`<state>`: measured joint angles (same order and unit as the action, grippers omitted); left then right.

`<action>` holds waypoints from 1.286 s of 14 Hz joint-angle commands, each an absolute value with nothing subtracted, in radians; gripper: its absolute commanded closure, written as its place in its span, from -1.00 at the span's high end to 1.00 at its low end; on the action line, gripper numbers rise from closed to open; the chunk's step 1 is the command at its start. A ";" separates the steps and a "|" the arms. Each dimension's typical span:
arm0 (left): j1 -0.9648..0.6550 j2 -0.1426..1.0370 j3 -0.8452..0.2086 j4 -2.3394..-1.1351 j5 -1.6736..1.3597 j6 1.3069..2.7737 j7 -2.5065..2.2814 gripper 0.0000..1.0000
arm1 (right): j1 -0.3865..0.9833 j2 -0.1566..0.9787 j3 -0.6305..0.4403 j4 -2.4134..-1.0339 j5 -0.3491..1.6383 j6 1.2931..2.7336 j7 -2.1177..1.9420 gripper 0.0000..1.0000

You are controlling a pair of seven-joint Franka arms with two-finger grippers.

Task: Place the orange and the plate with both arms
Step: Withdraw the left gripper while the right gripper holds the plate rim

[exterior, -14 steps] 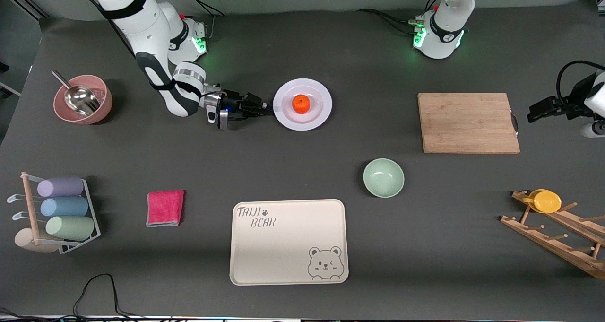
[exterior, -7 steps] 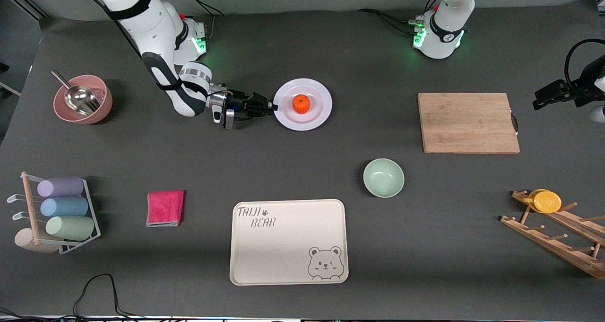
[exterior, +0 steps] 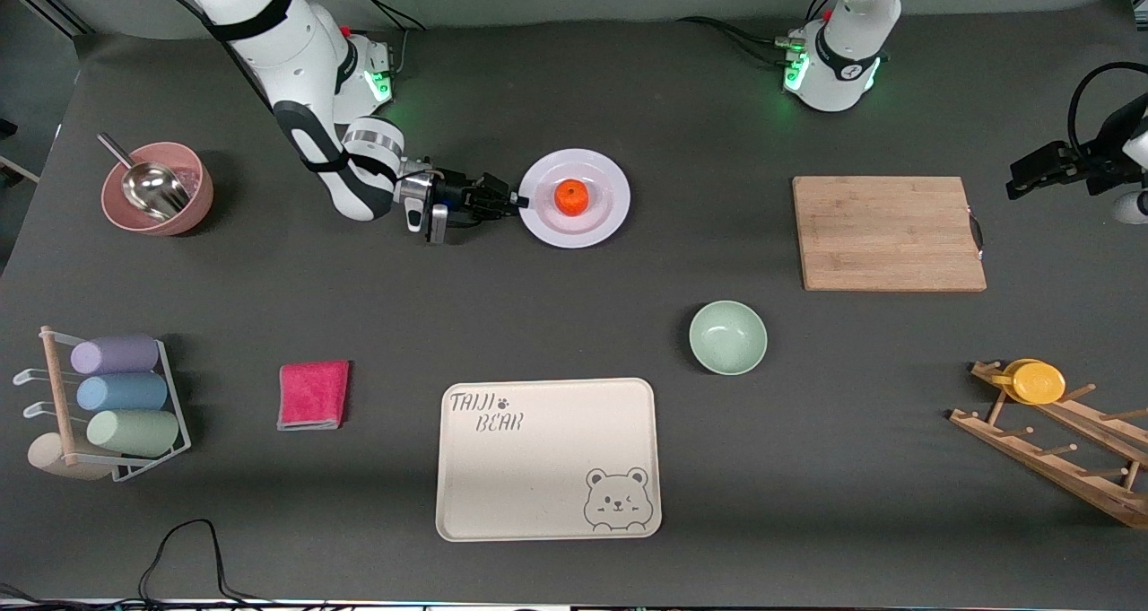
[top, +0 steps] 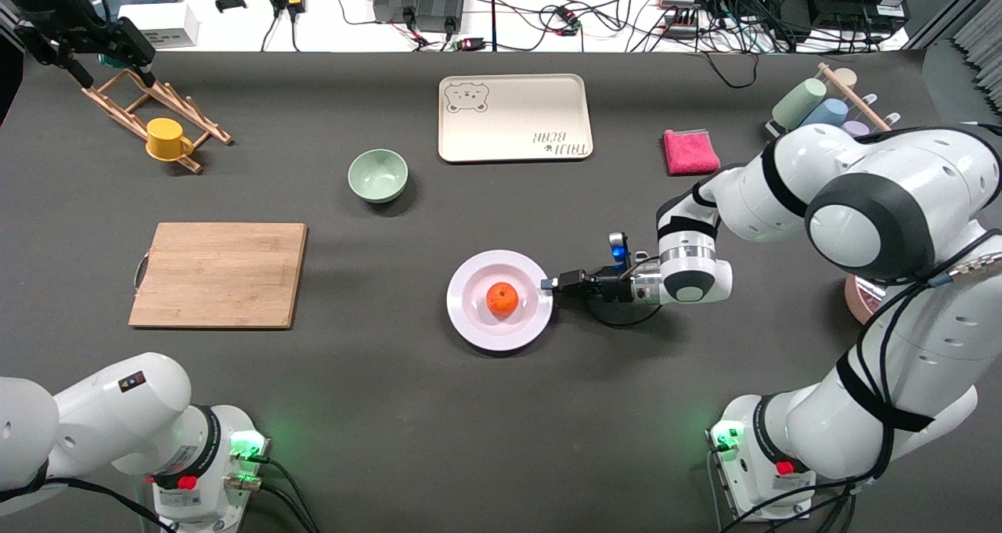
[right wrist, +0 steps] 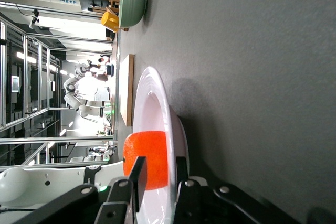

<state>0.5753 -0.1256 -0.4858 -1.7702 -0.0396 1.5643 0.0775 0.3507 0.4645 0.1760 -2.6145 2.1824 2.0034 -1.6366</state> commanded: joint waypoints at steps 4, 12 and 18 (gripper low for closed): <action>0.518 -0.123 -0.480 -1.744 -0.046 1.542 -0.002 1.00 | 0.373 0.492 0.179 -2.599 2.221 2.014 -1.695 -0.73; 0.522 -0.090 -0.457 -1.701 -0.052 1.539 0.020 1.00 | 0.368 0.485 0.179 -2.599 2.221 2.002 -1.687 -1.00; 0.525 -0.092 -0.457 -1.690 -0.097 1.549 0.032 1.00 | 0.327 0.333 0.183 -2.611 2.201 1.954 -1.512 -1.00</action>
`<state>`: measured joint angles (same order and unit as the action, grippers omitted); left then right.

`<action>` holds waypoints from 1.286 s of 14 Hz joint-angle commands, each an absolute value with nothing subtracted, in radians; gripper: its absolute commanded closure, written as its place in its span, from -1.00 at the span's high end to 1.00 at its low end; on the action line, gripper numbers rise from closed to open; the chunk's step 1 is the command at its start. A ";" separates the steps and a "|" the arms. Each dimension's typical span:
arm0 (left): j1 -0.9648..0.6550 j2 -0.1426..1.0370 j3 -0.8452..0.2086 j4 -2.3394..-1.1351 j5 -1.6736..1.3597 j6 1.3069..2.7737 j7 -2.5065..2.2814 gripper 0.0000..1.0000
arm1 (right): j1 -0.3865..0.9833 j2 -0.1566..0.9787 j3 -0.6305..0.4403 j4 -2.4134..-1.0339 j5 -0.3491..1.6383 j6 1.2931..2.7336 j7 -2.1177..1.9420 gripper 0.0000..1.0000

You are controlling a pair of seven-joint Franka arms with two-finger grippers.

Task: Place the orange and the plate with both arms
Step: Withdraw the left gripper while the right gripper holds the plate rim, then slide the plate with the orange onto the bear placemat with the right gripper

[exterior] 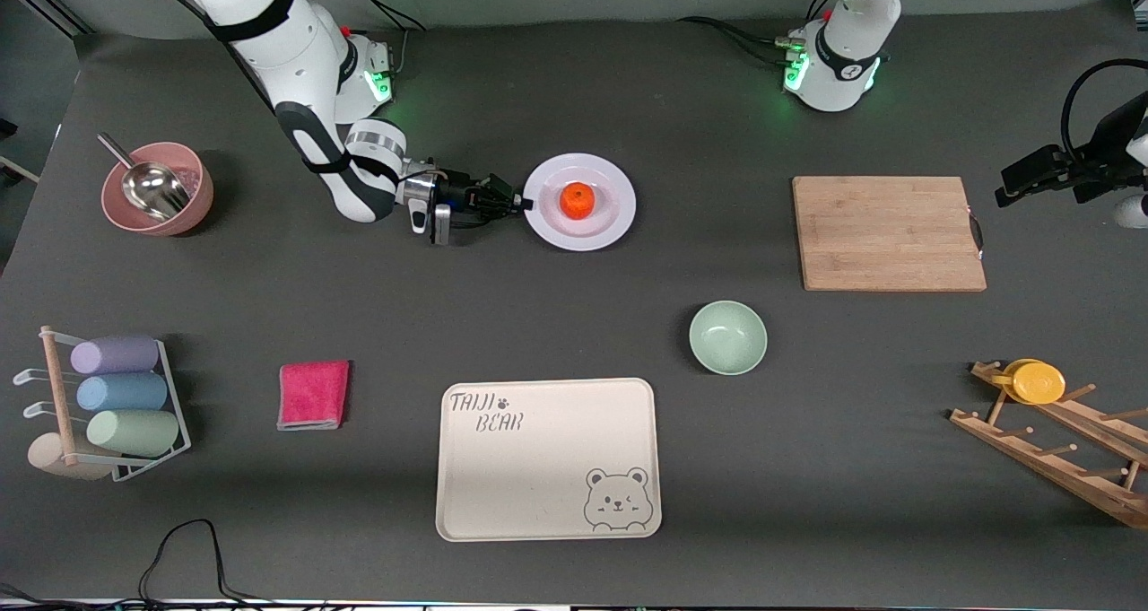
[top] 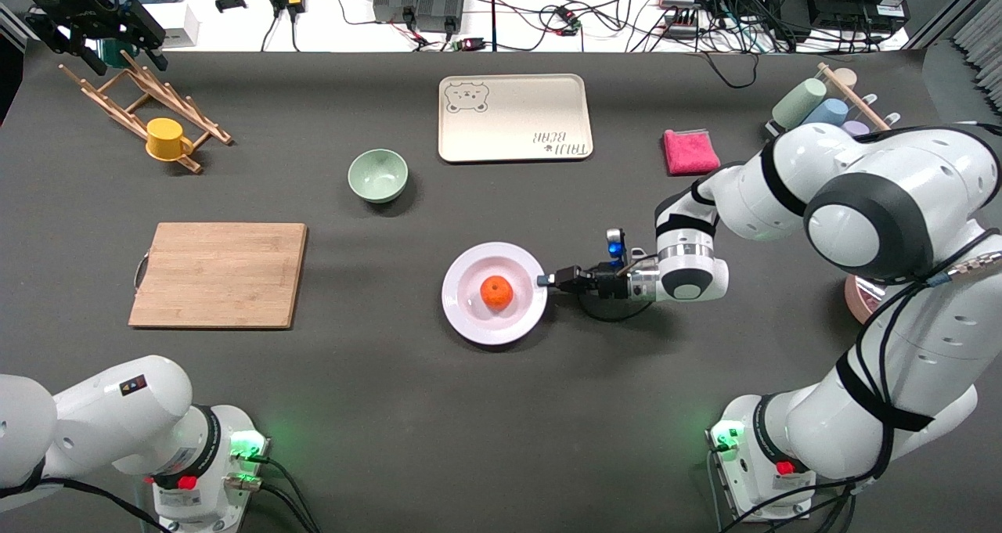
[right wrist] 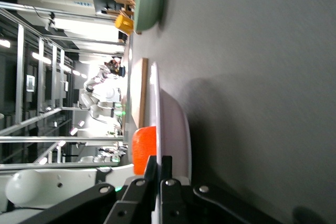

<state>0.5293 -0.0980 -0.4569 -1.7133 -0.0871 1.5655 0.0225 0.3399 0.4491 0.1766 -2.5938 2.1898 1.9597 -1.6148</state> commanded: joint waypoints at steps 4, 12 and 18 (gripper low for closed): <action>0.532 -0.094 -0.442 -1.689 -0.100 1.540 0.102 1.00 | 0.286 0.155 0.183 -2.635 2.102 1.953 -1.298 -1.00; 0.531 -0.101 -0.387 -1.690 -0.098 1.500 0.143 1.00 | 0.118 0.003 0.176 -2.588 1.811 1.902 -1.019 -1.00; 0.529 -0.104 -0.387 -1.689 -0.095 1.493 0.143 1.00 | 0.018 0.320 0.169 -2.167 1.646 1.899 -0.875 -1.00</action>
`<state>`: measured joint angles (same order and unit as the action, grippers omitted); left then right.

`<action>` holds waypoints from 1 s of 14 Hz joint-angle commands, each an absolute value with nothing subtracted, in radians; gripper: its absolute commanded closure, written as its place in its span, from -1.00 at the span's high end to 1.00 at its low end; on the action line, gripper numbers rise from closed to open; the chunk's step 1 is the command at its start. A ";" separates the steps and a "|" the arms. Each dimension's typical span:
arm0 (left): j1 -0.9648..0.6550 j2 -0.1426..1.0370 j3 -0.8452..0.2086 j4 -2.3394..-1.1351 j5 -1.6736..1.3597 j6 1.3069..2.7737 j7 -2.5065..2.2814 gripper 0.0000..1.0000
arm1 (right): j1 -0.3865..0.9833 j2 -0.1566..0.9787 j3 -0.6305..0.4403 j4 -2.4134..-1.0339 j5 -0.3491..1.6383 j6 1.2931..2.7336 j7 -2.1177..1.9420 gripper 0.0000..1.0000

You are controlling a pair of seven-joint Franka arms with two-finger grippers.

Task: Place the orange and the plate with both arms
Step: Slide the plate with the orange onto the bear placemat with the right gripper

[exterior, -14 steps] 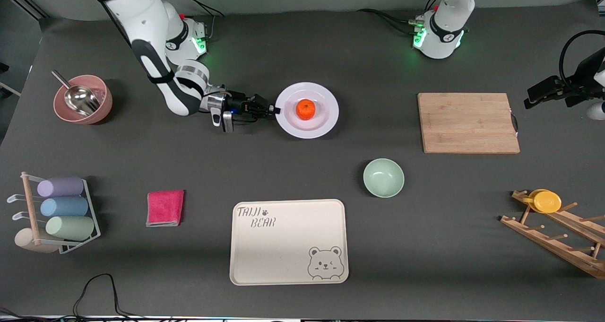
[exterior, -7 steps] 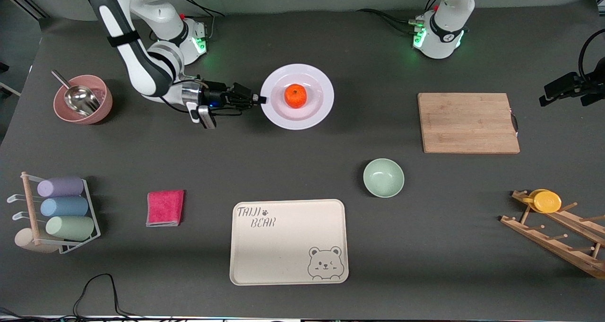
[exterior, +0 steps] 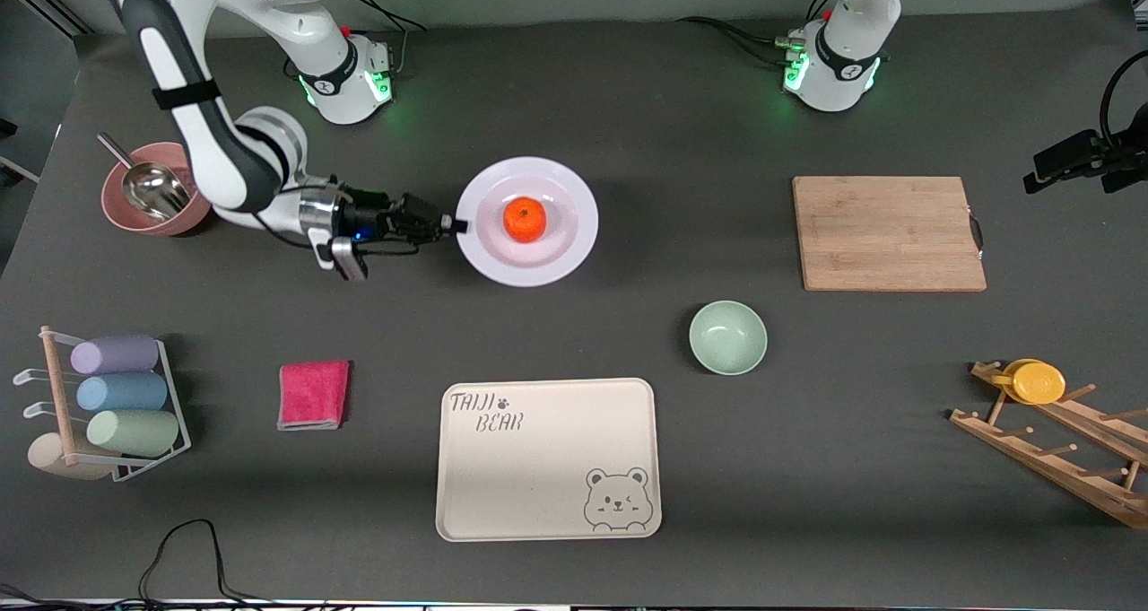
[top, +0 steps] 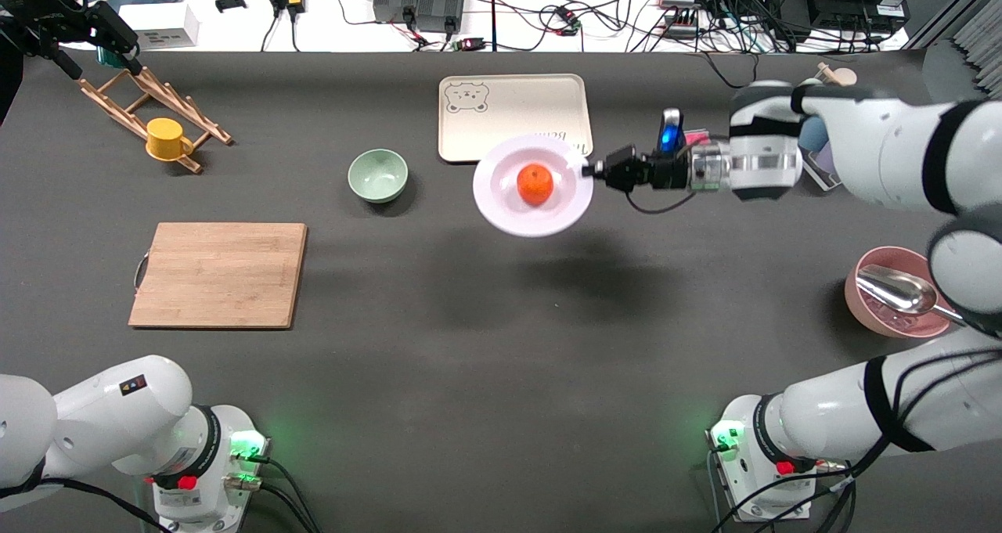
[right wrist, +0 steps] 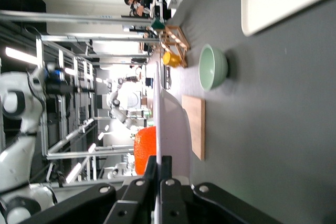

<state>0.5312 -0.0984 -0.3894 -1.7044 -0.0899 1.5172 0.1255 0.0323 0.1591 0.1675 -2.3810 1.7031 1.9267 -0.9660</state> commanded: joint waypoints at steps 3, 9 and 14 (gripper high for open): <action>0.529 -0.106 -0.387 -1.677 -0.094 1.491 0.141 1.00 | 0.015 0.519 0.149 -1.889 1.628 1.899 -0.798 -1.00; 0.522 -0.106 -0.391 -1.675 -0.097 1.493 0.143 1.00 | 0.034 0.862 0.149 -1.366 1.540 1.910 -0.623 -1.00; 0.520 -0.106 -0.394 -1.677 -0.087 1.491 0.147 1.00 | 0.055 1.028 0.149 -1.140 1.514 1.954 -0.555 -1.00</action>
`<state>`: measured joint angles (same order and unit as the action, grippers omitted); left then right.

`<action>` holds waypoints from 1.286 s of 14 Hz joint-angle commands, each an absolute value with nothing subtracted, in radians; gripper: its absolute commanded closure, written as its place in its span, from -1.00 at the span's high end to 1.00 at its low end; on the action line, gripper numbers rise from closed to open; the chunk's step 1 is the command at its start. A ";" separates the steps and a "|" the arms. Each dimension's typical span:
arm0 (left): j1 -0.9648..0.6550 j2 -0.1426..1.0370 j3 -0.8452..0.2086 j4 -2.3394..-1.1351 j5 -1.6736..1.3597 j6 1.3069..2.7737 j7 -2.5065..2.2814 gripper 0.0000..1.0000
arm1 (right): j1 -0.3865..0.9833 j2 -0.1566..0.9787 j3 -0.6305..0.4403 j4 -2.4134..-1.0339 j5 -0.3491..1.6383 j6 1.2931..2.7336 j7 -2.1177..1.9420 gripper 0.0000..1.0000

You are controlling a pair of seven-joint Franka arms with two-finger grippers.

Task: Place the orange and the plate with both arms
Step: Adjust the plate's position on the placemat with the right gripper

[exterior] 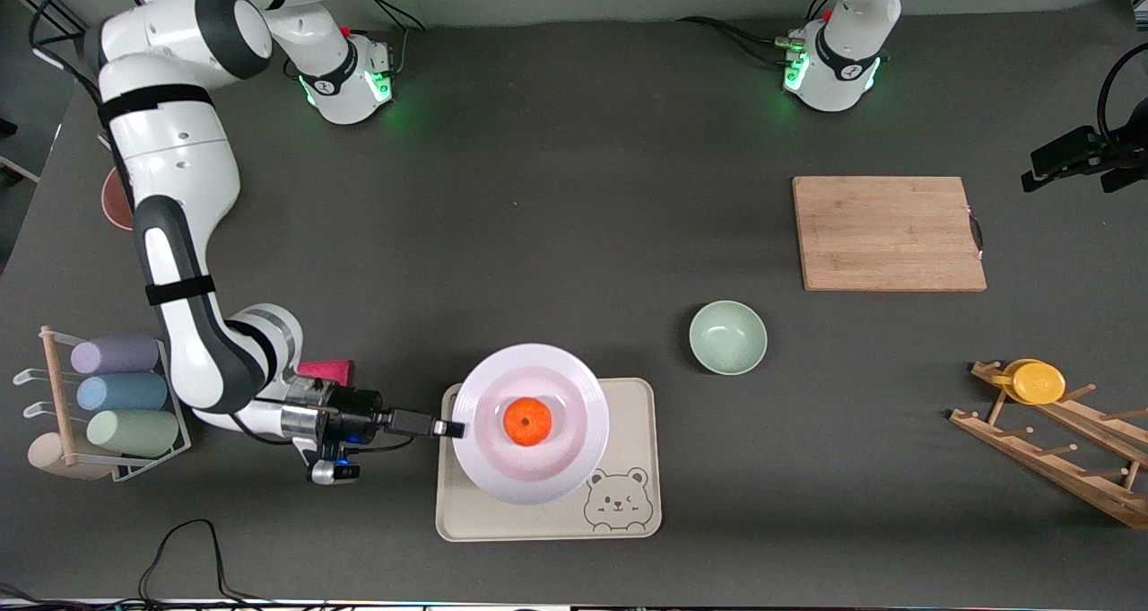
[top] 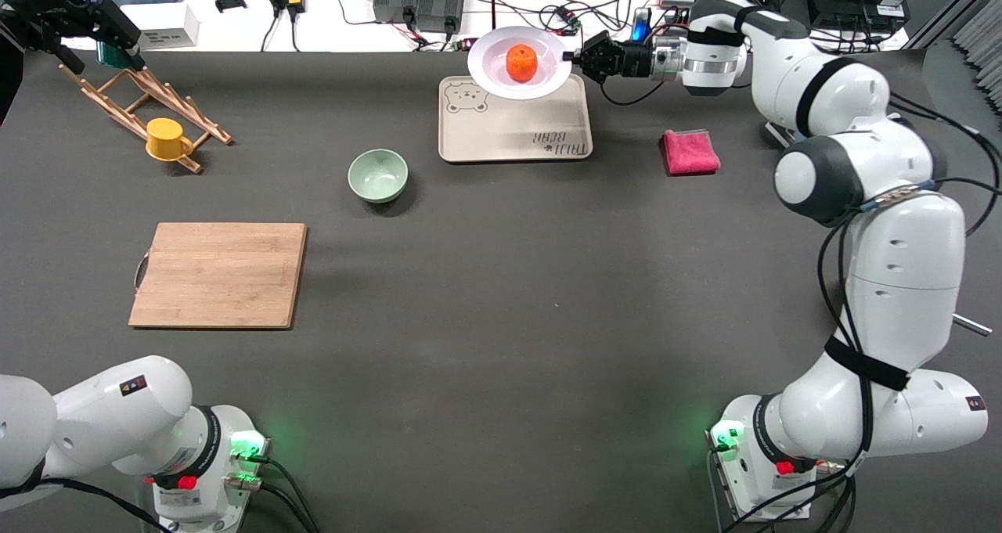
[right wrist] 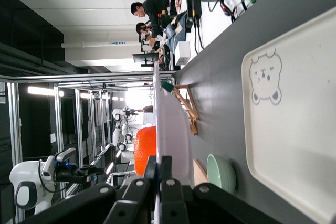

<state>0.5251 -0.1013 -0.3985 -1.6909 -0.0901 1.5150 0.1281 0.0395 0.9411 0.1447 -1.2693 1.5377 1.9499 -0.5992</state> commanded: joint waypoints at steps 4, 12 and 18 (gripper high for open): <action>0.520 -0.107 -0.394 -1.675 -0.086 1.493 0.150 1.00 | 0.060 1.107 0.152 -1.121 1.520 1.977 -0.667 -1.00; 0.520 -0.107 -0.394 -1.677 -0.087 1.490 0.150 1.00 | 0.066 1.238 0.152 -1.016 1.525 2.054 -0.801 -1.00; 0.520 -0.113 -0.397 -1.675 -0.086 1.480 0.150 1.00 | 0.075 1.270 0.158 -1.011 1.528 2.082 -0.834 -1.00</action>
<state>0.5250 -0.1019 -0.3988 -1.6903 -0.0897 1.5046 0.1361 0.0748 1.2389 0.1450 -1.0544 1.5333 2.0874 -0.8238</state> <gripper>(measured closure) 0.000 0.956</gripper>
